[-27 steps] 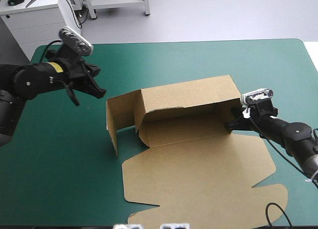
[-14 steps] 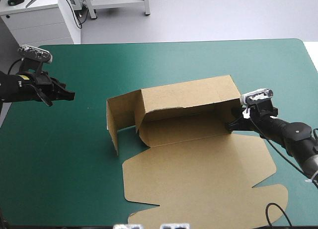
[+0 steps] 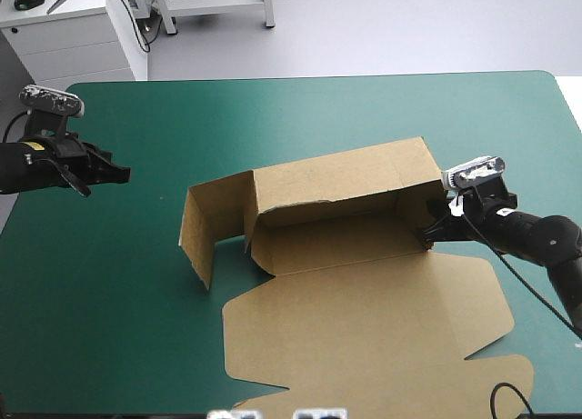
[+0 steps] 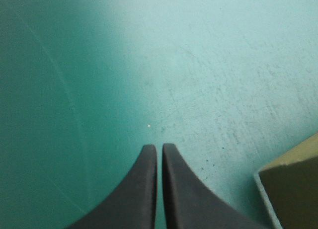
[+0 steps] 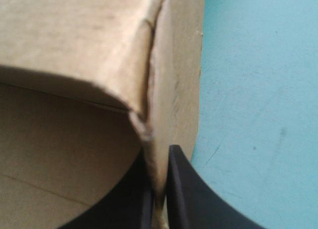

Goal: Fold the box

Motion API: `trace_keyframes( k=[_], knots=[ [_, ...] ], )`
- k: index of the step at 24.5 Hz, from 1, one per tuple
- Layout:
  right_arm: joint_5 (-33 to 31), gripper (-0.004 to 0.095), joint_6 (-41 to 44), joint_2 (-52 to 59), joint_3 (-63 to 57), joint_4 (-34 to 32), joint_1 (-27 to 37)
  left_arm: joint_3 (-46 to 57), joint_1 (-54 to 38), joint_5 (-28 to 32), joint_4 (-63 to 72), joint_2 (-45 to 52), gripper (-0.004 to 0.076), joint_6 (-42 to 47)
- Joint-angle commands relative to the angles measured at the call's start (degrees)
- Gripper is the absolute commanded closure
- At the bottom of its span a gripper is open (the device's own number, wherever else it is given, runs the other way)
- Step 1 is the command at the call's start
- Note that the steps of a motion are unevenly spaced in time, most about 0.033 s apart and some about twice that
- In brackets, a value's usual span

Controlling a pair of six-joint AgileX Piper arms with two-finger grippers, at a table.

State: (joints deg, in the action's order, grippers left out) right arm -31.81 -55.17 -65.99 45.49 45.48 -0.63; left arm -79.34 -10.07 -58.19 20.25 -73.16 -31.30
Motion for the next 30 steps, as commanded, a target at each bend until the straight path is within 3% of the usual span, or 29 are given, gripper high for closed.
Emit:
trace_keyframes(
  k=[1, 9, 15, 23, 30],
  knots=[
    [-6.78, 0.0920, 14.45, 2.25, 7.76, -9.38, 0.10, -1.40, -0.02, 3.12, 1.87, 2.45, 0.0712, 0.07],
    [-26.70, 0.0920, 33.80, -5.19, 26.23, -24.17, 0.10, -1.40, -0.02, 5.58, 3.22, 2.70, 0.0712, -0.64],
    [-38.92, 0.0920, 39.68, -23.91, 38.97, -25.69, 0.10, -1.40, -0.02, 5.45, 4.04, 2.70, 0.0715, -0.77],
    [-38.36, 0.0920, 43.45, -38.32, 49.01, -25.23, 0.10, -1.40, -0.02, 5.33, 7.03, 2.70, 0.0720, -2.67],
    [-33.85, 0.0919, 41.73, -39.98, 49.28, -24.84, 0.10, -1.17, -0.02, 4.39, 6.76, 2.70, 0.0720, -2.67]
  ],
)
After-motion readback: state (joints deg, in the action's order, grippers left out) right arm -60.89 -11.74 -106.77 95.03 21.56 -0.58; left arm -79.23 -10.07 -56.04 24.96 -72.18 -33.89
